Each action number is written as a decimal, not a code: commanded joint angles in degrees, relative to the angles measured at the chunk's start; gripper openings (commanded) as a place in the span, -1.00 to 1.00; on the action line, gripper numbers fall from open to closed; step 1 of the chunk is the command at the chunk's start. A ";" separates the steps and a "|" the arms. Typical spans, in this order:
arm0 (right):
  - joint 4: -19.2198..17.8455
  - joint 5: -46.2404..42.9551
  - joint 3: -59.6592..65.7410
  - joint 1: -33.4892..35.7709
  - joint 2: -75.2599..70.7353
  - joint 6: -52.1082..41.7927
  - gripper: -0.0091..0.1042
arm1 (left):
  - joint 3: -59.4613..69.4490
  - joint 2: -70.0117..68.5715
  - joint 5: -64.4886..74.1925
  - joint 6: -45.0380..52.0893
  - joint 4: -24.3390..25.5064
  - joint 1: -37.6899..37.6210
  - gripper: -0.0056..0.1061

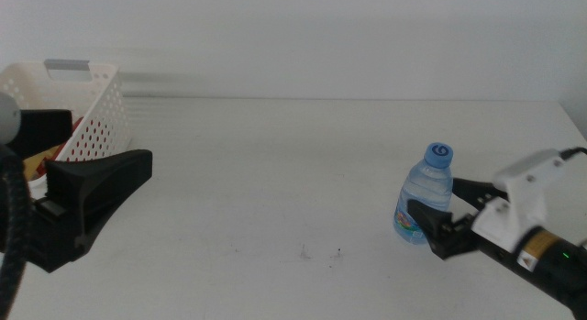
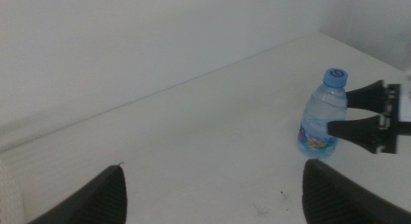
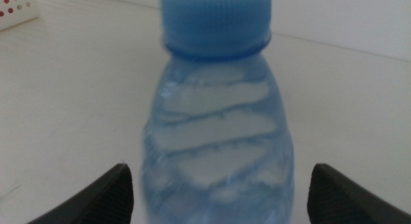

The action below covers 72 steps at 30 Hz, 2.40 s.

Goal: Use arms to grab the bottles and put them into the dustbin to the left of the table.

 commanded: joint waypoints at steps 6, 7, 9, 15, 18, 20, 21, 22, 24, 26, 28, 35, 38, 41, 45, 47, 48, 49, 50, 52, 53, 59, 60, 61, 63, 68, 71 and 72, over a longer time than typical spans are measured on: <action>-1.66 0.17 -8.95 2.15 8.12 -0.19 0.30 | 0.15 -0.24 -1.20 -0.41 0.24 -0.43 0.78; -1.80 0.78 -9.62 2.85 8.24 -0.65 -0.06 | 0.15 -0.24 -1.20 -0.41 0.24 -0.43 0.78; -2.02 1.01 -11.19 4.93 8.13 -0.82 -0.87 | 0.15 -0.24 -1.33 -0.41 0.24 -0.43 0.78; -1.82 10.48 -25.34 13.81 8.58 -0.45 -0.89 | 0.15 -0.24 -1.33 -0.41 0.24 -0.43 0.78; -1.92 18.70 -36.45 17.44 11.91 0.62 -0.89 | 0.15 -0.24 -1.33 -0.41 0.24 -0.43 0.78; -2.06 20.89 -43.03 18.94 15.35 3.16 -0.89 | 0.15 -0.24 -1.33 -0.41 0.24 -0.43 0.78; -2.49 21.58 -46.32 19.50 17.52 4.79 -0.89 | 0.15 -0.24 -1.33 -0.41 0.24 -0.43 0.78; -3.14 22.35 -49.35 19.92 19.32 5.92 -0.89 | 0.15 -0.24 -1.33 -0.41 0.24 -0.43 0.78; -3.81 23.92 -54.31 20.80 23.62 8.20 -0.89 | 0.15 -0.24 -1.33 -0.41 0.24 -0.43 0.78; -3.81 24.02 -57.36 21.64 27.16 8.79 -0.89 | 0.15 -0.24 -1.33 -0.41 0.24 -0.43 0.78; -3.70 24.02 -59.17 22.30 29.38 8.79 -0.89 | 0.15 -0.24 -1.33 -0.41 0.24 -0.43 0.78; -3.47 26.25 -59.87 22.56 30.43 8.79 -0.23 | 0.15 -0.24 -1.44 -0.41 0.24 -0.43 0.78; -3.47 36.26 -59.44 22.56 26.20 10.38 0.64 | 0.15 -0.24 -1.55 -0.41 0.24 -0.43 0.78; -3.47 44.09 -55.31 22.23 18.81 12.77 0.77 | 0.15 -0.24 -1.67 -0.41 0.24 -0.43 0.78; -3.47 45.61 -41.37 21.99 4.33 16.52 0.77 | 0.15 -0.24 -1.80 -0.41 0.24 -0.43 0.78; -3.47 47.06 -34.35 22.22 -4.70 21.62 0.77 | 0.15 -0.24 -1.80 -0.41 0.24 -0.43 0.78; -3.58 48.26 -30.83 22.56 -9.15 23.74 0.77 | 0.15 -0.24 -1.80 -0.41 0.24 -0.43 0.78; -3.80 49.72 -27.90 23.02 -13.45 25.14 0.77 | 0.15 -0.24 -1.80 -0.41 0.24 -0.43 0.78; -4.26 52.62 -26.17 23.66 -16.84 26.01 0.77 | 0.15 -0.24 -1.80 -0.41 0.24 -0.43 0.78; -4.28 64.28 -25.13 25.47 -24.58 26.57 0.77 | 0.15 -0.24 -1.80 -0.41 0.24 -0.43 0.78; -3.36 69.43 -25.83 26.32 -27.44 26.35 0.77 | 0.15 -0.24 -1.80 -0.41 0.24 -0.43 0.78; 13.98 94.88 -36.22 29.03 -41.02 7.77 0.77 | 0.15 -0.24 -1.80 -0.41 0.24 -0.43 0.78; 16.50 97.23 -38.12 29.03 -41.78 5.28 0.77 | 0.15 -0.24 -1.80 -0.41 0.24 -0.43 0.78; 18.04 99.19 -39.72 29.03 -42.25 3.72 0.77 | 0.15 -0.24 -1.80 -0.41 0.24 -0.43 0.78; 18.85 102.18 -42.08 29.03 -42.60 2.69 0.77 | 0.15 -0.24 -1.80 -0.41 0.24 -0.43 0.78; 19.10 104.72 -44.76 29.03 -42.60 2.38 0.77 | 0.15 -0.24 -1.80 -0.41 0.24 -0.43 0.78; 19.26 104.06 -45.08 29.03 -42.60 2.38 0.77 | 0.15 -0.24 -1.80 -0.41 0.24 -0.43 0.78; 19.26 104.06 -45.08 29.03 -42.60 2.38 0.77 | 0.15 -0.24 -1.80 -0.41 0.24 -0.43 0.78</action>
